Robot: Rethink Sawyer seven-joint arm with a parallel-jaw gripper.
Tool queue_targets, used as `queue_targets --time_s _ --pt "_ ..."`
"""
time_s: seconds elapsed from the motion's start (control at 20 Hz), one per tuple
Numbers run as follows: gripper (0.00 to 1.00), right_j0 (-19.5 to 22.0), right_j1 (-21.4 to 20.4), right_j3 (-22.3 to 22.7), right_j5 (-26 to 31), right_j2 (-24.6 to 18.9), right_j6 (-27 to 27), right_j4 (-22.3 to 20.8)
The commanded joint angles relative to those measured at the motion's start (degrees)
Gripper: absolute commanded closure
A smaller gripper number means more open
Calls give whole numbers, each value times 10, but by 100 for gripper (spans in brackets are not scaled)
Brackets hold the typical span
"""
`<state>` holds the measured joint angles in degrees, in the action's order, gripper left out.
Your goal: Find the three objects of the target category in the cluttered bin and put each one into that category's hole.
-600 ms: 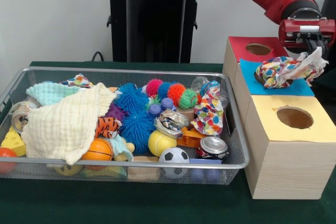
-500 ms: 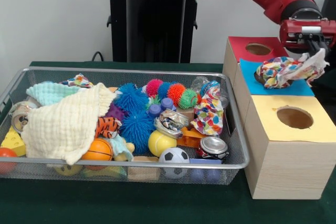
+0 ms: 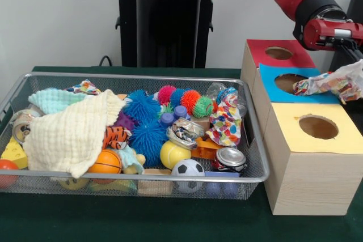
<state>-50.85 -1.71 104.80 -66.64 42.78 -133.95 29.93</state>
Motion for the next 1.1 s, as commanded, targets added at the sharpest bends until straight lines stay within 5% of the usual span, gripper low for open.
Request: queue_targets --time_s 0.05,0.3,0.9,1.1 --pt "100 35 -7 -43 14 -19 -14 -30" --pt "100 91 -11 -101 21 0 -21 -95" --pt "100 175 29 -214 -8 -26 -9 -108" --pt "100 179 29 -216 -13 -29 -11 -109"
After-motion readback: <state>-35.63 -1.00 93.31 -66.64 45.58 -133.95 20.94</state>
